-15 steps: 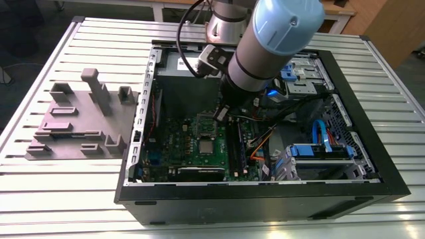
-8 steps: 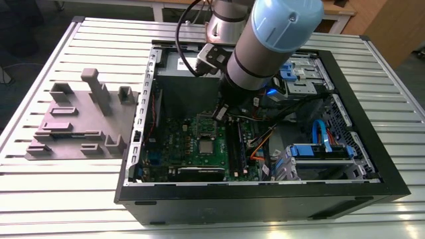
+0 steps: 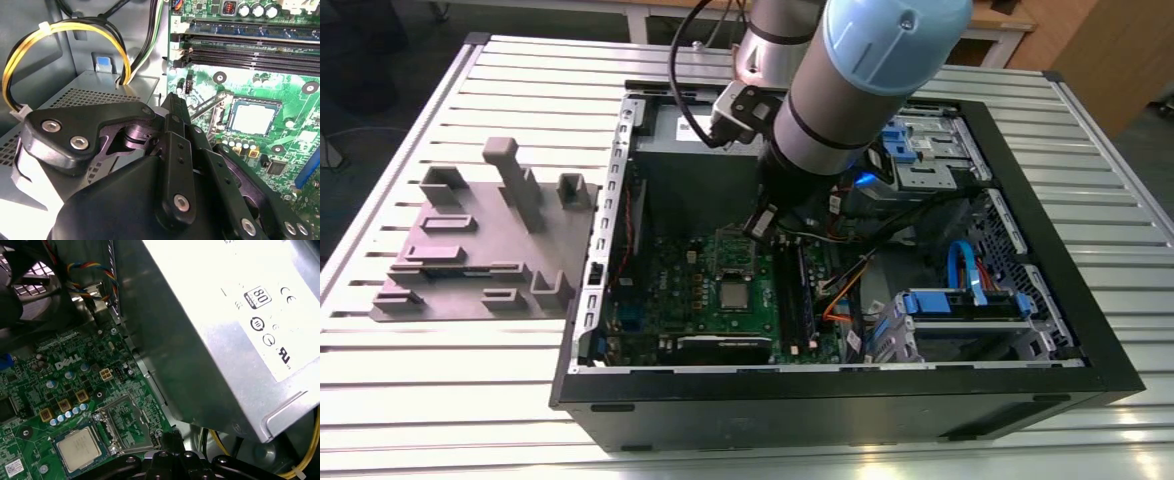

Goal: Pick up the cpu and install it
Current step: 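Close the cpu cover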

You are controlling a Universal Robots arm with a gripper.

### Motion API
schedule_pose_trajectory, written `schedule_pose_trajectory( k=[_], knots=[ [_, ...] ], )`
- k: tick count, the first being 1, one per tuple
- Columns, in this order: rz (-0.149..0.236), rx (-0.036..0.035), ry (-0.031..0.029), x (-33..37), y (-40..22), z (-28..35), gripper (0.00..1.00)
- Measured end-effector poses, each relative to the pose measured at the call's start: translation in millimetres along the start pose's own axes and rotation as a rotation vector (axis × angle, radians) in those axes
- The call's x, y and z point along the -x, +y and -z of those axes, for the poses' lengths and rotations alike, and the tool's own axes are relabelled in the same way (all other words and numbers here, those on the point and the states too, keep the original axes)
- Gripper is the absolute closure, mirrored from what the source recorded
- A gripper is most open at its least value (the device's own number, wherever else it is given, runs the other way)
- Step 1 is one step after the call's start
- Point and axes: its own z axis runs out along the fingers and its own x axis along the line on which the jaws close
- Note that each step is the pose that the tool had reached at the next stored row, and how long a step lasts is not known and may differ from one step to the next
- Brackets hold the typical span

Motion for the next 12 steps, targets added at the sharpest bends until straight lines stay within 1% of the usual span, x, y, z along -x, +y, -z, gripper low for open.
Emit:
schedule_pose_trajectory(
  k=[5,10,12],
  knots=[
    [0.0,-0.0005,0.0008,-0.8,2.6,2.1,0.89],
    [0.0,-0.0005,0.0009,-0.7,3.1,3.5,0.89],
    [0.0,-0.0006,0.001,-0.5,3.5,4.9,0.89]
  ],
)
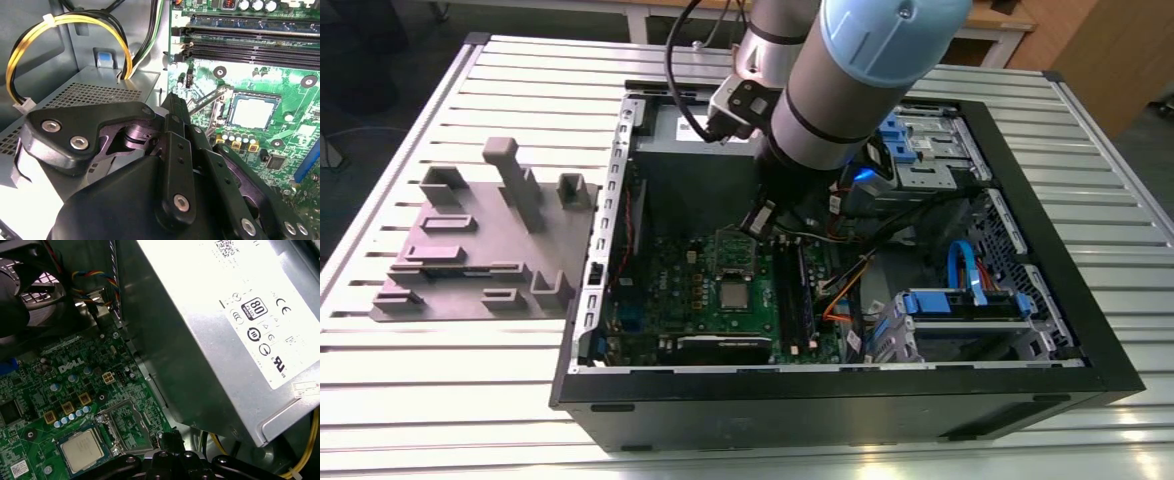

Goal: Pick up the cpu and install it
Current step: 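Close the cpu cover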

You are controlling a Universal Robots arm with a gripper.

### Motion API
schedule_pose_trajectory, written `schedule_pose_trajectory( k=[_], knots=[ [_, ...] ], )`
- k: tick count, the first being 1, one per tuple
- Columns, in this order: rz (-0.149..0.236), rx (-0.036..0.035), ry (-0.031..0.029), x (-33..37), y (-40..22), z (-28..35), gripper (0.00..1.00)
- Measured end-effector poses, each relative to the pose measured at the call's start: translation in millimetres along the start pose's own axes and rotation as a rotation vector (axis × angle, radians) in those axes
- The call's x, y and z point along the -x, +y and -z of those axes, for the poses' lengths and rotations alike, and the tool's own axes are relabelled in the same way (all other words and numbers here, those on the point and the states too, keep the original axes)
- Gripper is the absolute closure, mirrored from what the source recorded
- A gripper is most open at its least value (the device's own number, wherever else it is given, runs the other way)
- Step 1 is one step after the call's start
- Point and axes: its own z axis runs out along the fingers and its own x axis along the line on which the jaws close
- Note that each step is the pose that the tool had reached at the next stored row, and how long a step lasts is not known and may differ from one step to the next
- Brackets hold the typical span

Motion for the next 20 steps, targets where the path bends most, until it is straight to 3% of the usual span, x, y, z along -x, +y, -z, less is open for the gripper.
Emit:
schedule_pose_trajectory(
  k=[14,20],
  knots=[
    [0.0,0.0001,-0.0002,0.7,1.0,4.2,0.89],
    [0.001,0.0002,0.0001,-2.7,-0.7,5.3,0.89]
  ],
)
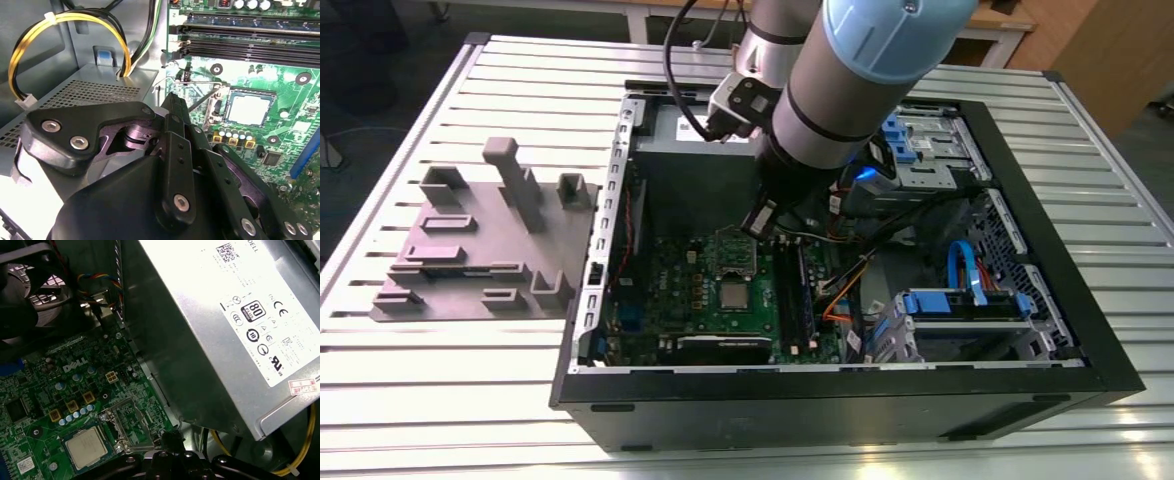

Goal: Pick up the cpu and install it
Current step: 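Close the cpu cover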

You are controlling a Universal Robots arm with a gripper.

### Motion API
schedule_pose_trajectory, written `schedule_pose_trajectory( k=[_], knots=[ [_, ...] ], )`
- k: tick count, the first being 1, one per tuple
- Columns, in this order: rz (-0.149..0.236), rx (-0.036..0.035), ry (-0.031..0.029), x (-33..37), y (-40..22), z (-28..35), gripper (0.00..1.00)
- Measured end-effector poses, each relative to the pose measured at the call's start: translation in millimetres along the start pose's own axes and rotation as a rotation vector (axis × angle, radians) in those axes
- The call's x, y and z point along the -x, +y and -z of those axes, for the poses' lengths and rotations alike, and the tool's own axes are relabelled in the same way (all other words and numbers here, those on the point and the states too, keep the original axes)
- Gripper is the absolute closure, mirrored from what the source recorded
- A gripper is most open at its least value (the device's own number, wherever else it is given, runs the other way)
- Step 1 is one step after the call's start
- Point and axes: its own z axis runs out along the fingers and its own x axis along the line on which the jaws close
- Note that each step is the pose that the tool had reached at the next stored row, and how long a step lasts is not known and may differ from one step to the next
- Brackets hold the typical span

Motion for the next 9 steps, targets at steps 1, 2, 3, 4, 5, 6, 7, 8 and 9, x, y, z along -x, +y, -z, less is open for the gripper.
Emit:
schedule_pose_trajectory(
  k=[1,2,3,4,5,6,7,8,9],
  knots=[
    [0.0,0.0001,0.0,-1.0,-0.5,0.3,0.89],
    [0.0,0.0001,-0.0001,-1.9,-1.0,0.5,0.89],
    [0.0,0.0,0.0001,-2.4,-1.2,0.7,0.89],
    [0.0,0.0001,0.0,-3.0,-1.3,0.8,0.89],
    [0.0,0.0001,0.0,-3.5,-1.4,0.8,0.89],
    [0.001,0.0001,0.0001,-3.9,-1.5,1.0,0.89],
    [0.001,0.0001,0.0002,-4.2,-1.6,1.1,0.89],
    [0.001,0.0001,0.0001,-4.7,-1.7,1.2,0.89],
    [0.001,0.0001,0.0001,-5.1,-1.8,1.3,0.89]
  ],
)
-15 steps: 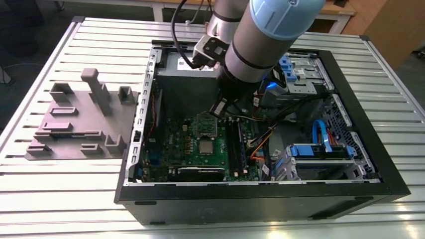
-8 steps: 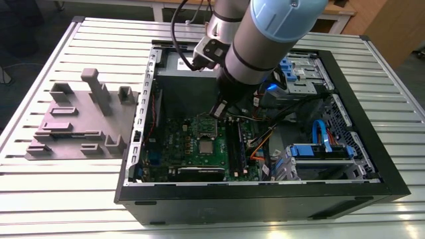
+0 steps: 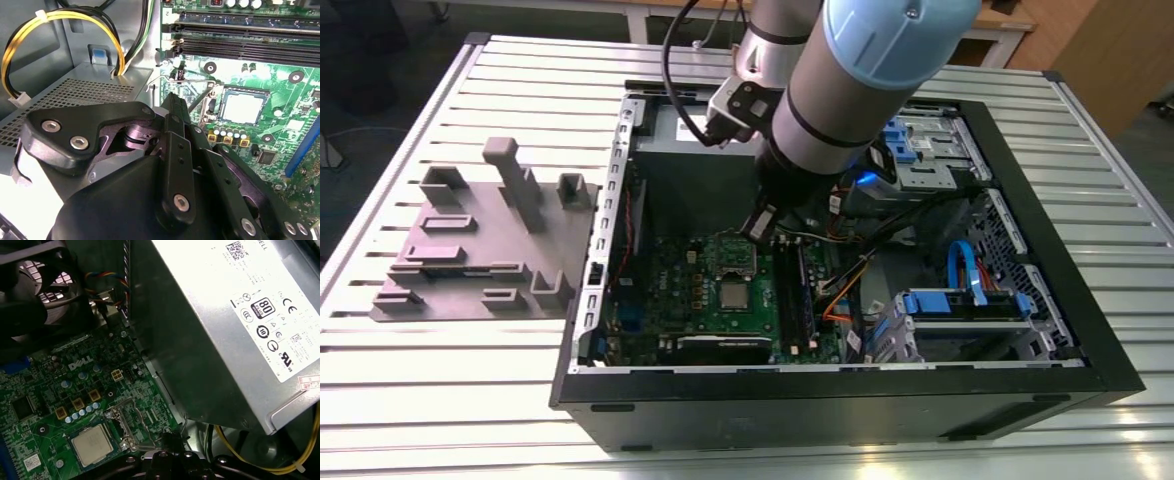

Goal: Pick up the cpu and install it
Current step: 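Close the cpu cover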

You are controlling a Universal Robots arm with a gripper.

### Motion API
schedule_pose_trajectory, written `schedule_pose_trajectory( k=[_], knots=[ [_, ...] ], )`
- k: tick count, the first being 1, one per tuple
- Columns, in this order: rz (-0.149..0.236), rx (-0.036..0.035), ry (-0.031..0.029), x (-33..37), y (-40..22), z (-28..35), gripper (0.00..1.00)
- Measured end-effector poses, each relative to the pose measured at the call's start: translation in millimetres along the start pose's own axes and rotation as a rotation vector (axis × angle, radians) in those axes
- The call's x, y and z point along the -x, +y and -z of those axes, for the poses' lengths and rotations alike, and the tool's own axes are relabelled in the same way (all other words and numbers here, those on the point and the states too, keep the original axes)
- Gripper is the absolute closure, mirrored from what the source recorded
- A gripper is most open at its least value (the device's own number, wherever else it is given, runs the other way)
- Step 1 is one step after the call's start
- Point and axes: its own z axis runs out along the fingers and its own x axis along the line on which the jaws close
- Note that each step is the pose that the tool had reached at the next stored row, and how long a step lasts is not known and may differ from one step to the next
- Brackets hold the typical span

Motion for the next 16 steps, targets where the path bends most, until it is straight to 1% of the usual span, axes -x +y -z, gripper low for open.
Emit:
schedule_pose_trajectory(
  k=[16],
  knots=[
    [0.0,0.0,0.0001,-1.2,-0.3,1.7,0.89]
  ],
)
